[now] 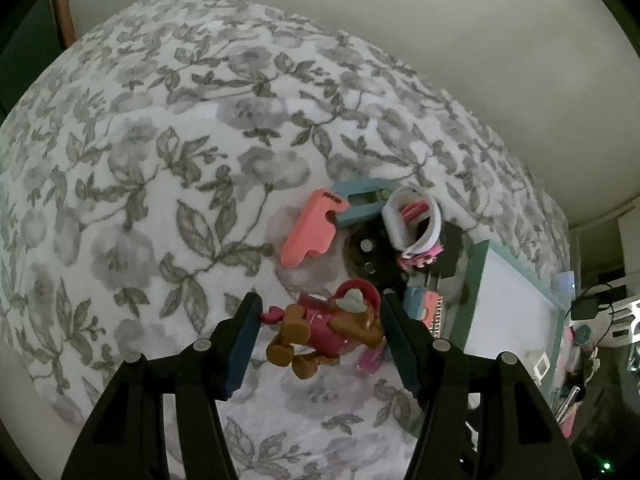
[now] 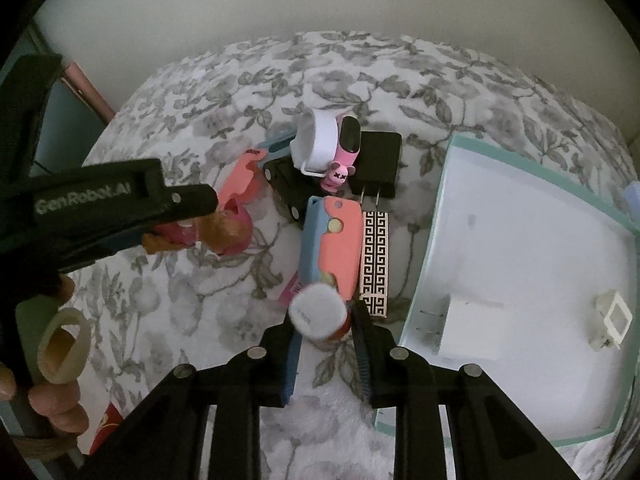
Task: Organize rigid objects
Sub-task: 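Carry the toy dog and red tube into the tray and release both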
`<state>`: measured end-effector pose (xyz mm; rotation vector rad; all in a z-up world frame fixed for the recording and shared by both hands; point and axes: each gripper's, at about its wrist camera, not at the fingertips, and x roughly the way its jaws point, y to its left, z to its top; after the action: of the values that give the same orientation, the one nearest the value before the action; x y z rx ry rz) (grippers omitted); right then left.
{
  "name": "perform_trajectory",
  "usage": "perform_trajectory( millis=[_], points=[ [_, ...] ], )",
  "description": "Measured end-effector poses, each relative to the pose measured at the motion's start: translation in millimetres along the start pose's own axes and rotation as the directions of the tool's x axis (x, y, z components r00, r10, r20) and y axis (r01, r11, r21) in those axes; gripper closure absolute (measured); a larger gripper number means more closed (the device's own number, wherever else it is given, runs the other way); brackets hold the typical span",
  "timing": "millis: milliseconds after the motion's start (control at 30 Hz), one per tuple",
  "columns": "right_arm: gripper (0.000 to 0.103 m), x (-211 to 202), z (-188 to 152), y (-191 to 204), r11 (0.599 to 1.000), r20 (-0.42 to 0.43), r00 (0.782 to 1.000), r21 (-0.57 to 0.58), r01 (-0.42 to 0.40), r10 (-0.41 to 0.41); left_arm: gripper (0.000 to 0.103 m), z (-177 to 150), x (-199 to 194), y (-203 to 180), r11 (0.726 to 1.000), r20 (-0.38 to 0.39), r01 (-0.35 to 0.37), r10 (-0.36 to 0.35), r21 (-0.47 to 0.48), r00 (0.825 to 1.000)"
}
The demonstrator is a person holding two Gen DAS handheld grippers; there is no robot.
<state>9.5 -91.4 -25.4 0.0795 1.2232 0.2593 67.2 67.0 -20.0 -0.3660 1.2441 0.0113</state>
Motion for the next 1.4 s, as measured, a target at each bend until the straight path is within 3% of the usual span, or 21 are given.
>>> perform_trajectory(
  millis=[267,467,733,1100,1400],
  points=[
    [0.078,6.7,1.3,1.2,1.0,0.009,1.0,0.026,0.001,-0.002,0.041,0.0,-6.4,-7.3,1.0,0.013,0.015,-0.016,0.015,1.0],
    [0.078,-19.0,4.8,-11.7,0.998,0.077,0.997,0.057,-0.001,-0.004,0.041,0.5,-27.0,-22.8,0.997,0.062,0.058,-0.061,0.046,0.996],
    [0.078,-58.7,2.1,-75.2,0.969,0.148,0.981,0.231,0.091,-0.128,0.041,-5.7,-49.5,-60.2,0.988,0.12,0.075,-0.091,0.134,0.989],
    [0.078,-73.8,-20.9,-159.5,0.865,0.072,0.939,0.418,0.277,-0.335,0.04,-34.6,-33.3,-134.0,0.95,0.085,0.093,-0.123,0.297,0.989],
    [0.077,-66.5,-35.6,-186.9,0.838,0.009,0.946,0.466,0.284,-0.325,0.04,-48.8,1.6,-169.6,0.935,0.038,0.118,-0.139,0.335,0.99]
  ],
)
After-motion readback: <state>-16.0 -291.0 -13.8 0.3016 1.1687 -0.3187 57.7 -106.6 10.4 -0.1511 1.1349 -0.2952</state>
